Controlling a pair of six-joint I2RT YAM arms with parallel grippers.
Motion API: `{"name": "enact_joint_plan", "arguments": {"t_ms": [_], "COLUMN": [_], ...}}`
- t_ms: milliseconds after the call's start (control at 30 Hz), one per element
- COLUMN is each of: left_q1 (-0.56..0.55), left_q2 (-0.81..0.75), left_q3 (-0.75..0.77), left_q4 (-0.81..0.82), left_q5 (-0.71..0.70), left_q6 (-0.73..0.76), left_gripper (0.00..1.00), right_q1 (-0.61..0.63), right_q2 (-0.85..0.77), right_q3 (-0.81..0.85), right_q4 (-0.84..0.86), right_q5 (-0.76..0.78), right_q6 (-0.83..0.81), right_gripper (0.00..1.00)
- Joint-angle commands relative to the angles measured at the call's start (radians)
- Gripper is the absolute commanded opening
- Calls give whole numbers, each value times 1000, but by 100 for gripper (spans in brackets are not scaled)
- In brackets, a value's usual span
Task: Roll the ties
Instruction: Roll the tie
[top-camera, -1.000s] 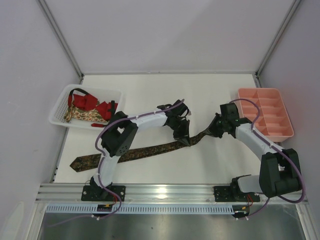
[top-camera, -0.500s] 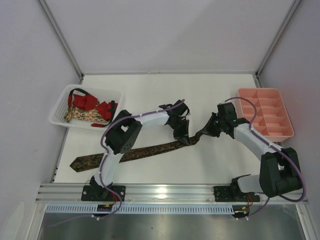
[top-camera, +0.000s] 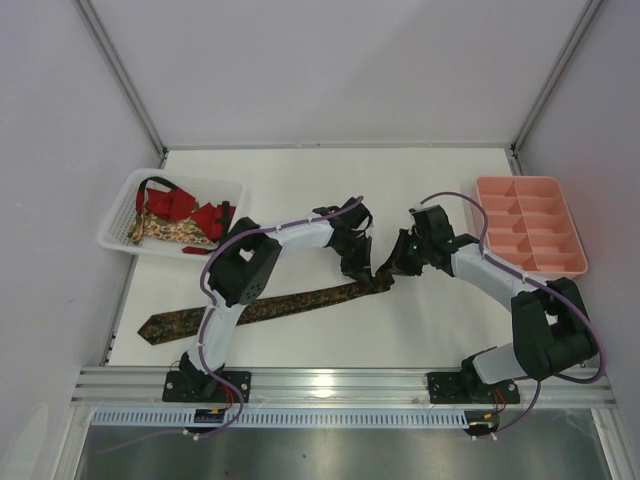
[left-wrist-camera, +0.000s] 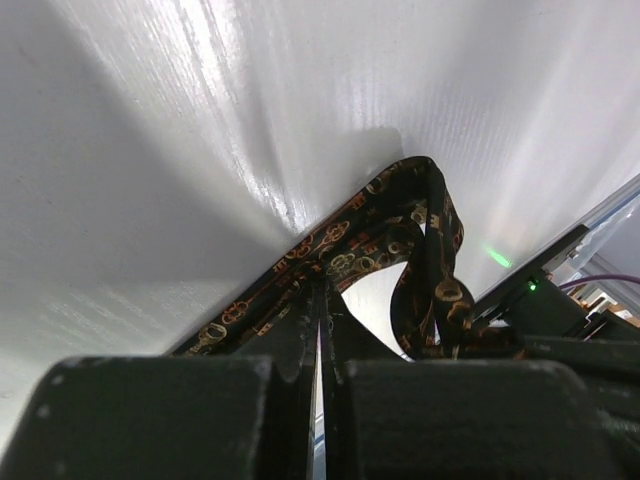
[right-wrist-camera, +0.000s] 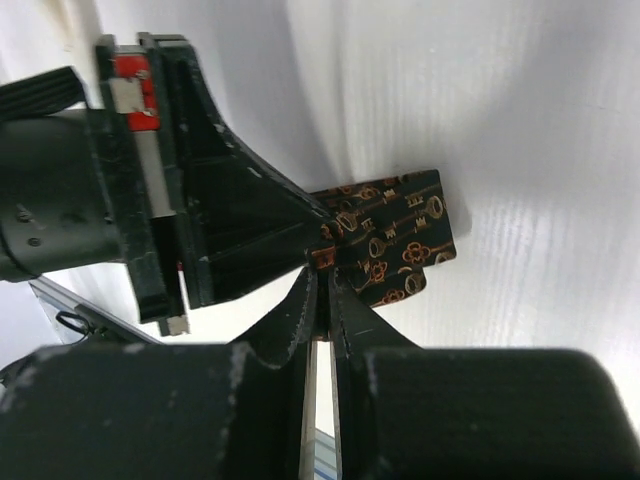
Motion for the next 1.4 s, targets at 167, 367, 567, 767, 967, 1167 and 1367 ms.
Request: {"name": "enact_joint_plan", "arguments": {"t_ms": [167,367,567,767,967,1167,1367], "left_q1": [14,26,40,57,60,86,95], "left_q2": [-3,-18,-65,-113,-165,-272,-326], "left_q3": [-42,-75,-135,-163,-192,-267,-348], "left_q4": [25,36,39,21,21,9,5], "left_q5": [-32,-53,-59,-70,-72,-92,-101], "left_q6": [23,20,16,26,32,39,51], "left_gripper": [0,0,0,0,0,1,1], "right_q1": [45,67,69,78,95,124,138], "right_q2": [56,113,165,188,190,159,156], "right_q3": [52,29,12,-11,8,24,49], "right_q4": [52,121,148,184,190,164,150], "right_q5": [-52,-102,-110,-116,-125,-108,-89], "right_q6": [-9,26,32,46,48,41,32], "right_gripper": [0,0,0,0,0,0,0]}}
